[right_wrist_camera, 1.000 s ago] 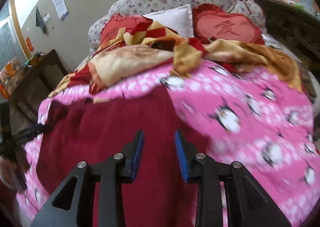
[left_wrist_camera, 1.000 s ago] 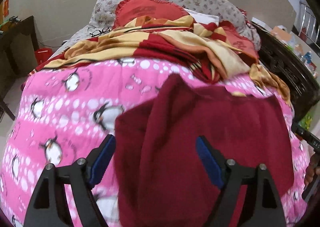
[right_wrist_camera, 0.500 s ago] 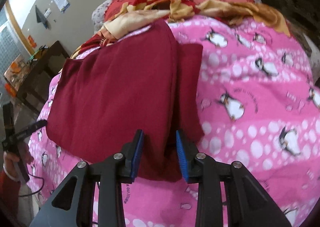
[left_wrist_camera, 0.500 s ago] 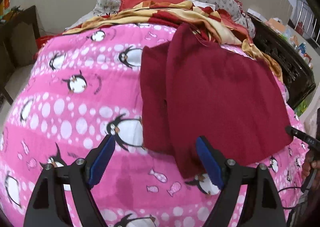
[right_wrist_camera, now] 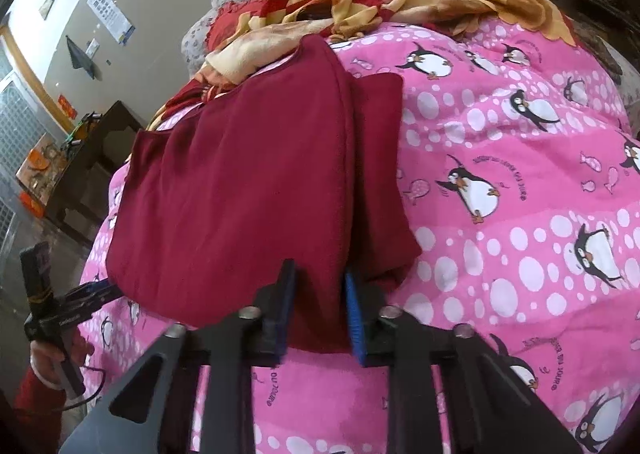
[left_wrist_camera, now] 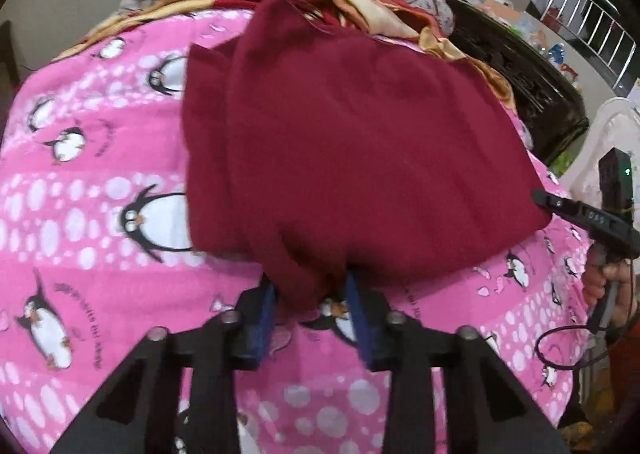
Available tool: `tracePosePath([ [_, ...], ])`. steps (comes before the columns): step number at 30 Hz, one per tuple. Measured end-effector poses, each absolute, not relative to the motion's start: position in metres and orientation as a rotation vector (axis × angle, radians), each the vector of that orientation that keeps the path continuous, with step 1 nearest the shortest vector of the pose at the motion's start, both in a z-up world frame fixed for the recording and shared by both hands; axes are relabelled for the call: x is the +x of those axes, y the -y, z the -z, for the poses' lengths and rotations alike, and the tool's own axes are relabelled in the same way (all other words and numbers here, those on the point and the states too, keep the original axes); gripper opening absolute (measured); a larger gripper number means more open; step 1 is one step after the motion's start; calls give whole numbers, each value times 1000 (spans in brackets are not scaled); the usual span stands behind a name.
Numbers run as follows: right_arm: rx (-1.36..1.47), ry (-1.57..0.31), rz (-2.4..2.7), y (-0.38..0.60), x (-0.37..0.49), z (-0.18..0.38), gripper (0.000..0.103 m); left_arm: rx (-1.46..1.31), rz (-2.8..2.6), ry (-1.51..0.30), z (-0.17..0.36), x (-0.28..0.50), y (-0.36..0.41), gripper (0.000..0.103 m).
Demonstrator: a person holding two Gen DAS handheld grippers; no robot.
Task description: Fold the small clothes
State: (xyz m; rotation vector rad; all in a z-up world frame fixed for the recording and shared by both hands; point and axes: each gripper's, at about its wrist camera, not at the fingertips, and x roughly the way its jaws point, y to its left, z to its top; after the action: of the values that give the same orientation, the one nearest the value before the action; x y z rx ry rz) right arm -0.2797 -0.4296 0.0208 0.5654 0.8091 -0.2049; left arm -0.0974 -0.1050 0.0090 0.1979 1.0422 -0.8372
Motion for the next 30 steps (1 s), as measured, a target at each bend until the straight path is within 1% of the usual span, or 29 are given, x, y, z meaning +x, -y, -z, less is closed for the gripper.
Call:
tracePosePath([
  [1,553,-807,209,428,-279,-21,30,204,848,-1039,-8,-97,106,31],
  [3,528,-805,207,426,-279,-21,28,215,874,-1040,-10,-96,104,28],
  [4,526,-804,206,427,-279,-22,26,220,892,-1041,-12,-95,101,24],
  [5,526,-800,204,427,-280,-23,25,223,907,-1040,-15,-94,99,18],
  [6,526,-795,199,427,-281,-24,25,231,917,-1035,-19,-94,97,15],
  [7,524,-791,194,427,-282,-26,24,243,915,-1031,-22,-94,95,8],
  [12,562,-760,165,433,-290,-39,23,308,857,-999,-38,-96,83,9],
  [15,522,-796,189,432,-290,-33,23,285,841,-1025,-26,-97,78,9],
  [18,524,-854,217,432,-287,-14,23,276,819,-1052,-12,-96,80,9],
  [22,527,-834,244,433,-292,-26,24,256,794,-1050,-19,-98,78,14],
  [24,500,-805,274,433,-296,-40,28,238,796,-1040,-28,-99,74,18],
  [26,465,-766,296,434,-295,-56,31,216,792,-1004,-41,-98,71,28],
  [27,456,-746,296,436,-291,-63,32,203,787,-981,-47,-96,72,31],
  [29,464,-726,289,437,-279,-70,32,179,773,-946,-55,-91,78,42],
  [30,466,-720,282,439,-266,-73,32,167,760,-935,-58,-87,82,44],
])
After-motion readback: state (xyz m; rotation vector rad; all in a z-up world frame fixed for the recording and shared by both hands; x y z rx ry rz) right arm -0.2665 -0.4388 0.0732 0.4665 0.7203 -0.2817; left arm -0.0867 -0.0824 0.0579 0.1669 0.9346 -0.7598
